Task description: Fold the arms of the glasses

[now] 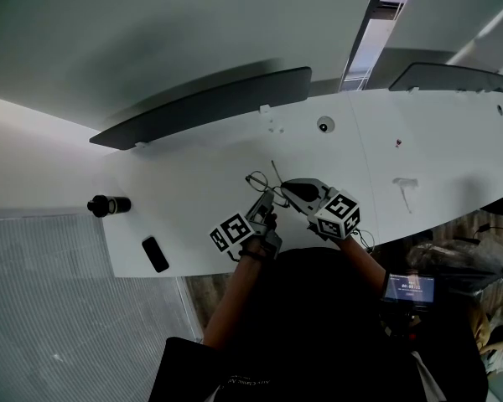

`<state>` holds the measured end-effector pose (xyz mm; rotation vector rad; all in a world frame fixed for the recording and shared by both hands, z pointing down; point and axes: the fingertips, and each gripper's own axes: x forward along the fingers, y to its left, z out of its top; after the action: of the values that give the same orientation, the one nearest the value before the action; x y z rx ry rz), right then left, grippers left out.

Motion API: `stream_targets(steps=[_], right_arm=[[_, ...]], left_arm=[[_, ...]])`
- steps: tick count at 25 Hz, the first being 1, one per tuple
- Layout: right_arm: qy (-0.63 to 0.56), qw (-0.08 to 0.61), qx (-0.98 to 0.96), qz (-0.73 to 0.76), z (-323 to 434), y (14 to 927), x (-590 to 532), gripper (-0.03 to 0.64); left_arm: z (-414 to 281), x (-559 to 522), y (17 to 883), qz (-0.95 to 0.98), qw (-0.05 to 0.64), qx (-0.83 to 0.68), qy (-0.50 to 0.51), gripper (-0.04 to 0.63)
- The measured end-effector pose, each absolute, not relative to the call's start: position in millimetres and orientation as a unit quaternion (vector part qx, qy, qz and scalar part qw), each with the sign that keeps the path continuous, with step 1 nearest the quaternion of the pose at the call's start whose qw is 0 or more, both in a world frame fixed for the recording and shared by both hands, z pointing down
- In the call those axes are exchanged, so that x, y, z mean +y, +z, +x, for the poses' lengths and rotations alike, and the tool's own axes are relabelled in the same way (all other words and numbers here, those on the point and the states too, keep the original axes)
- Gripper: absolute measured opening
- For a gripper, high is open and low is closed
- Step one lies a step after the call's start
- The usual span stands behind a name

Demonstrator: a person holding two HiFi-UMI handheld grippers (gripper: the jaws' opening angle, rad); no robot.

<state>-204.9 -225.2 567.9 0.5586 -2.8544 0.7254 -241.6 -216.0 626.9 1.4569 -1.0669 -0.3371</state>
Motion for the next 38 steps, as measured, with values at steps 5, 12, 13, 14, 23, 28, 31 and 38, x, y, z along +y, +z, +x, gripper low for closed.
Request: stream_targets(steps=[5,12,13,14,23,28,31,38], right_arm=[[0.241,0.07,-0.95,0.186,-204.1,566.3,-225.8,0.018],[0.242,0.069,-0.949,0.189,-203.3,565.4,-226.7,0.018],[0.242,0.069,-0.949,0.191,-203.0,565.8,-227.1,0.018],[0.242,0.069,-0.948,0.194,-202.1,566.1,-228.2,0.018],[0.263,0.046,-0.91,0.319,-125.4,571.3,-217.4,0.018],[0.268,0.03,-0.849,0.455,-53.6,577.6,-181.2,0.018],[0.263,0.032,-0.799,0.54,-6.1,576.5,-135.1,0.018],[0.256,0.014,-0.692,0.675,73.9,572.9,-19.4,0.017]], left_arm=[[-241.4,-216.9,626.3,0.629,0.607,-0.462,-0.15,0.031],[-242.4,-217.4,625.7,0.626,0.61,-0.461,-0.153,0.031],[-242.4,-217.9,626.2,0.626,0.611,-0.46,-0.153,0.031],[-241.5,-219.2,626.7,0.626,0.613,-0.458,-0.152,0.031],[-164.5,-215.6,632.7,0.664,0.645,-0.372,-0.07,0.029],[-89.7,-189.7,643.0,0.695,0.661,-0.281,0.001,0.028],[-37.0,-147.3,644.8,0.712,0.671,-0.203,0.038,0.029],[50.2,-35.0,642.3,0.724,0.675,-0.074,0.124,0.028]])
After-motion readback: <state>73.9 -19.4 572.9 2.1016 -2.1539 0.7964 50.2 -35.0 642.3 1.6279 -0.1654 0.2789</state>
